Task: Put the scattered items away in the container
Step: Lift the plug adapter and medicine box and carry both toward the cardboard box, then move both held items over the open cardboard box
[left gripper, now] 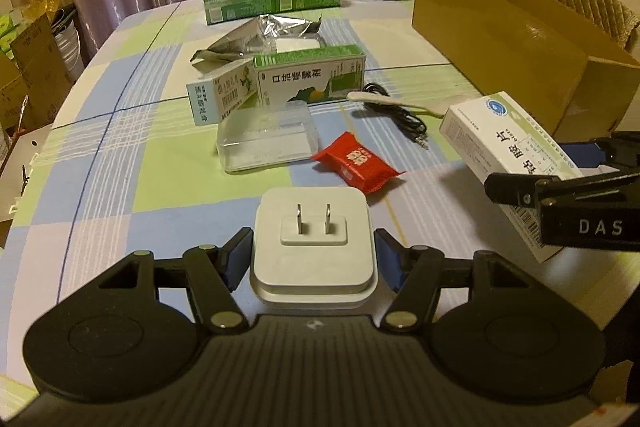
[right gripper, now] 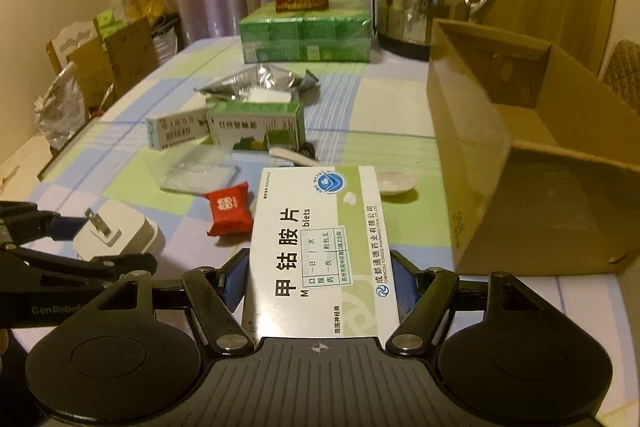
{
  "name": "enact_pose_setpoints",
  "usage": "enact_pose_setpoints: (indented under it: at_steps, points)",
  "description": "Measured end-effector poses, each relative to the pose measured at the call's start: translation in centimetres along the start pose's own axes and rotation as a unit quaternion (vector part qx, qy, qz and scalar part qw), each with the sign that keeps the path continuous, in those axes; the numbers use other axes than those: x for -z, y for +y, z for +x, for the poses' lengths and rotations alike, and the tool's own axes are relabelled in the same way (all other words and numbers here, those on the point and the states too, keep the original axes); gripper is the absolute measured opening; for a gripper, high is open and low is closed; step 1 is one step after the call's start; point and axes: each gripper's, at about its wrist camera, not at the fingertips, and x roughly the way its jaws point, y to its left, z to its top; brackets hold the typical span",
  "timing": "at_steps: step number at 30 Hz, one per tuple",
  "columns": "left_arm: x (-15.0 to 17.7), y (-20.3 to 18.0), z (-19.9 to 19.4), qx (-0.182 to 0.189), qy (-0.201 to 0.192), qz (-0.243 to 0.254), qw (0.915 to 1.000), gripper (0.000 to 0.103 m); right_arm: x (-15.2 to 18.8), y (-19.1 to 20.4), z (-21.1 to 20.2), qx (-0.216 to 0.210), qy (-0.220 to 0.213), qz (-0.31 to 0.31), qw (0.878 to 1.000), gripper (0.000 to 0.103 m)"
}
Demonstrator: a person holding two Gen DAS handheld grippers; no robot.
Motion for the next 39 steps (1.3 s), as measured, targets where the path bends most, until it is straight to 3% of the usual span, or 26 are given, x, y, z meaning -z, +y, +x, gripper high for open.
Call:
enact_pose_setpoints:
  at_steps: [12, 21, 30, 39]
  points:
    - [-0.2, -2.4, -4.2, 0.011, -0.019, 0.012, 0.9997, 0.060, 0.0, -1.2, -5.6, 0.016, -0.041, 0.021, 0.999, 0.068]
    - [-1.9, -5.8, -5.7, 0.038, -0.039, 0.038, 0.9978, 0.060, -1.2, -4.4, -8.9, 0.047, -0.073, 0.045, 0.995, 0.068]
    - [-6.2, -10.2, -5.5, 0.084, -0.061, 0.057, 0.9929, 0.060, -4.3, -9.7, -10.6, 0.084, -0.101, 0.064, 0.989, 0.068]
    - [-12.5, -14.9, -3.4, 0.119, -0.087, 0.083, 0.9856, 0.060, -8.4, -16.3, -9.2, 0.107, -0.106, 0.076, 0.986, 0.068]
